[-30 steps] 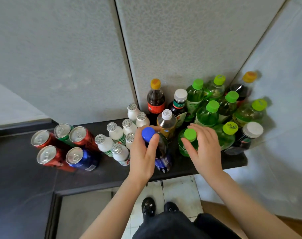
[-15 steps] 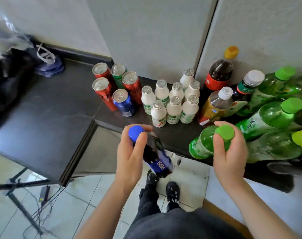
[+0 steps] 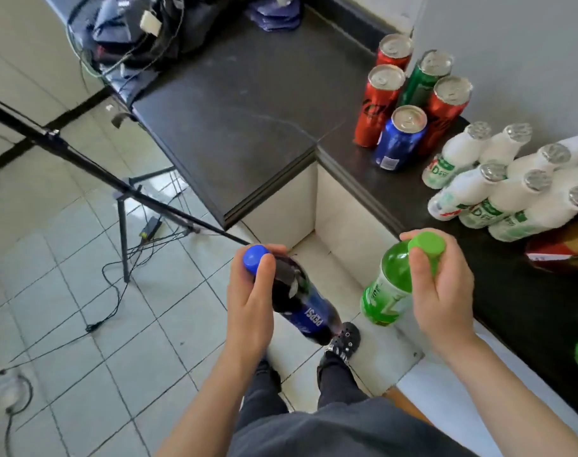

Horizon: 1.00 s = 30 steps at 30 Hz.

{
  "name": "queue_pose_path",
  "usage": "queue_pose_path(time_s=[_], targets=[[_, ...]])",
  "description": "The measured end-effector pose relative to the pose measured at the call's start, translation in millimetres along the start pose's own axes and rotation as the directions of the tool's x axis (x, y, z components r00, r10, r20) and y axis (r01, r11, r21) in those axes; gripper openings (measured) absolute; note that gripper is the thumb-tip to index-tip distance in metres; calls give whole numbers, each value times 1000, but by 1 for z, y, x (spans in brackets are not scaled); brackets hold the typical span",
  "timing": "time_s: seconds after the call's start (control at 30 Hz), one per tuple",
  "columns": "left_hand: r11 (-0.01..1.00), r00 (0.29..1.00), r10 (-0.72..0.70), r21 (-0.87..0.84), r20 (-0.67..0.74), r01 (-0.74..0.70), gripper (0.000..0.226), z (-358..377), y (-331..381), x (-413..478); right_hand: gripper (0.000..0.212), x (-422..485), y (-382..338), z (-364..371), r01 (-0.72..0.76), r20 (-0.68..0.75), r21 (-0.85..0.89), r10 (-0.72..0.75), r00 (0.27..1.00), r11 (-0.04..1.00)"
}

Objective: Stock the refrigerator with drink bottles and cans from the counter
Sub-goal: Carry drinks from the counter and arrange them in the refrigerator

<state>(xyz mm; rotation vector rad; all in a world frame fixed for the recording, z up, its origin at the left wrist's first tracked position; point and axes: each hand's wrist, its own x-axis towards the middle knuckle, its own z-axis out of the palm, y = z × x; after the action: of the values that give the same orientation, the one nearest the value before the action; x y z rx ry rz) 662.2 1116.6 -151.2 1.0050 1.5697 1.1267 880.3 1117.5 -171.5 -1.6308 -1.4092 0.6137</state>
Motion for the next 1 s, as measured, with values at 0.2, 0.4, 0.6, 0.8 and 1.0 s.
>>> queue_pose_path(time_s=[0.2, 0.4, 0.6, 0.8, 1.0], targets=[[997, 970, -31, -79, -239, 12, 26, -109, -17, -10, 37, -12, -65, 95, 103, 243, 15, -104, 965, 995], [991, 891, -8, -122, -453, -53, 26, -263, -46, -45, 32, -70, -156, 212, 129, 435, 137, -176, 883, 982], [990, 730, -30, -122, -683, -73, 26, -410, -81, -84, 47, -138, -246, 337, 186, 592, 262, -310, 744, 947], [984, 487, -116, -167, -866, -61, 34, -506, -114, -134, 27, -200, -332, 430, 234, 715, 397, -458, 528, 888], [956, 290, -238, -276, -927, -100, 13, -574, -142, -166, 44, -259, -394, 522, 361, 776, 443, -553, 304, 821]])
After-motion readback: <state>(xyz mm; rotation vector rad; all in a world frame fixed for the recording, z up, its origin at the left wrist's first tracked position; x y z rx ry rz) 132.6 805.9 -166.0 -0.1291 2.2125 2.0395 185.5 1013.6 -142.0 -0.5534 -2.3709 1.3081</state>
